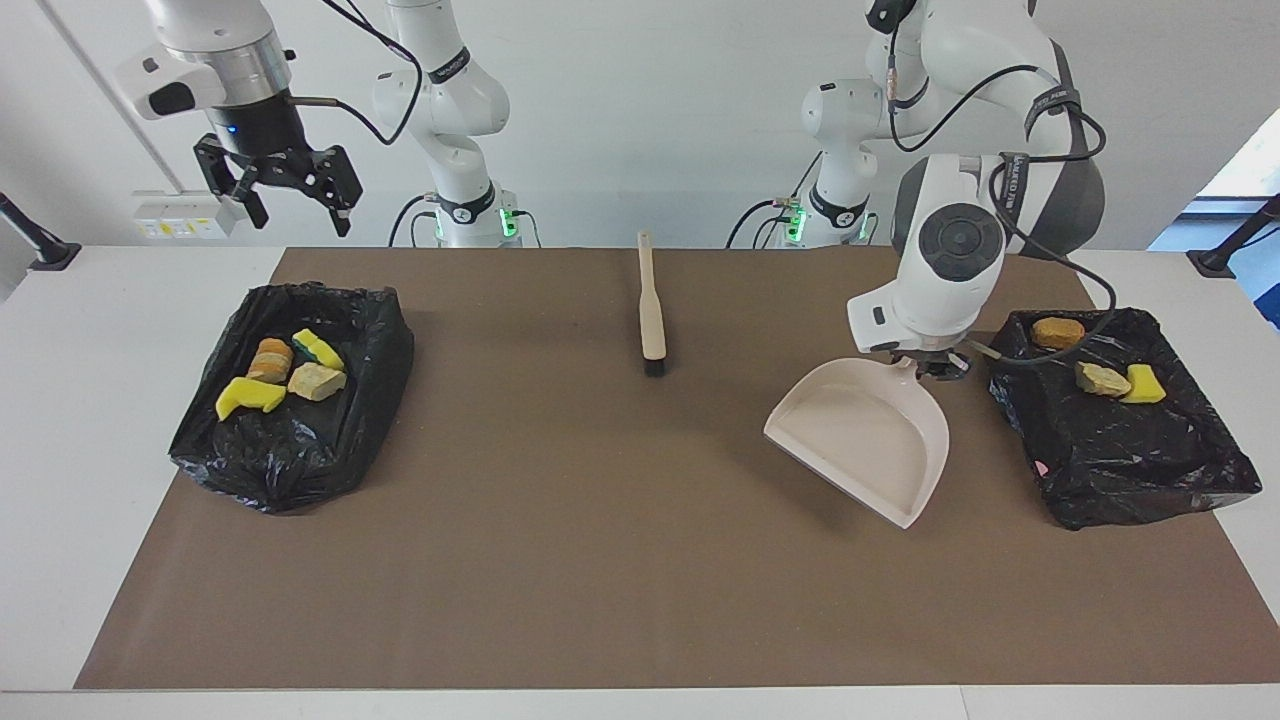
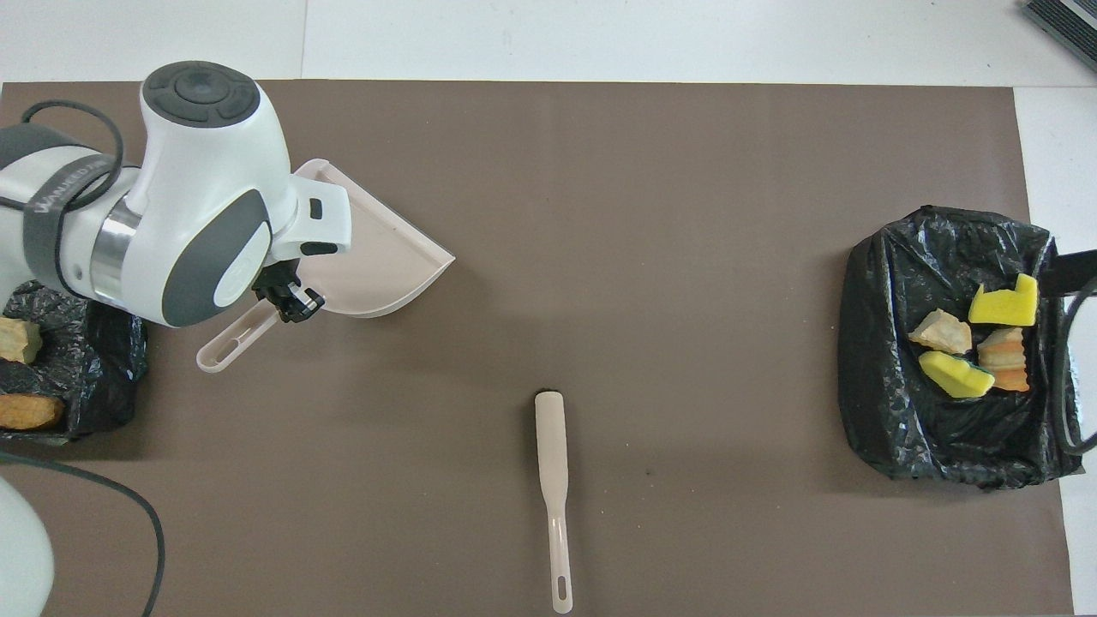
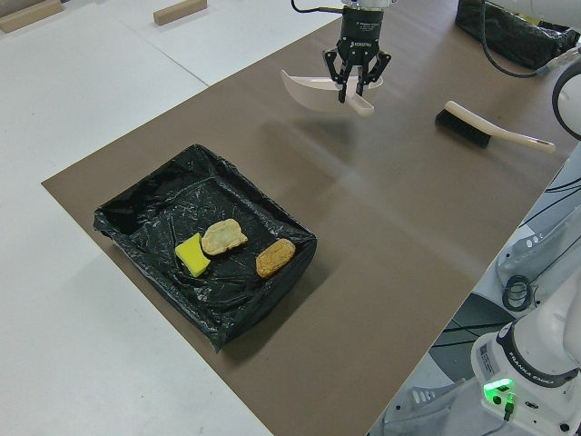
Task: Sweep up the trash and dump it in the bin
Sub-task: 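Place the empty dustpan on the table with the left gripper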
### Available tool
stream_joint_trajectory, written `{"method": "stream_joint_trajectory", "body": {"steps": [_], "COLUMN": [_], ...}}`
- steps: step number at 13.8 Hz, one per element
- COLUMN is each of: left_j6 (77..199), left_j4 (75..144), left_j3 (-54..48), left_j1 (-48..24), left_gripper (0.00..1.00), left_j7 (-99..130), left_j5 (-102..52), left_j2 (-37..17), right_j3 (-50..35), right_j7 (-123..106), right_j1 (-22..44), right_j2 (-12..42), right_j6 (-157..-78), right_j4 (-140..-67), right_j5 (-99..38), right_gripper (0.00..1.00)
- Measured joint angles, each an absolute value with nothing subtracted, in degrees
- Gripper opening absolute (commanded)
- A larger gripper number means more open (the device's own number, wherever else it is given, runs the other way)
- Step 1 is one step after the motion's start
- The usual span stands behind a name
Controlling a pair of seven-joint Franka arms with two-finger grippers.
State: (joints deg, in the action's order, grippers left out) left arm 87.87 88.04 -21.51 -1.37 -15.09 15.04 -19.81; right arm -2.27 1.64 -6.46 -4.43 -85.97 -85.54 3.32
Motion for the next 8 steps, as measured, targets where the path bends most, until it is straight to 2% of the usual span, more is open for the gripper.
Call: {"method": "stream_joint_trajectory", "body": {"steps": [5, 8], "left_j6": [91.1, 91.8], "left_j4": [86.4, 83.0], "left_j3": [-24.0, -24.2], "left_j1": [-4.7, -8.3], "left_gripper": [0.0, 0.0], "left_j7": [-0.5, 7.0], "left_j5": [14.0, 13.5], "left_j2": [-22.9, -24.9], "right_j3": [-1.3, -1.3], "right_j7": [1.5, 1.5], "right_j1": [-6.6, -6.8], "right_j2": [-4.5, -4.4], "right_j6": [-85.7, -85.8], "right_j4": [-86.9, -88.1], "right_j5": [0.2, 0.2], "right_gripper": [1.0, 1.0]}}
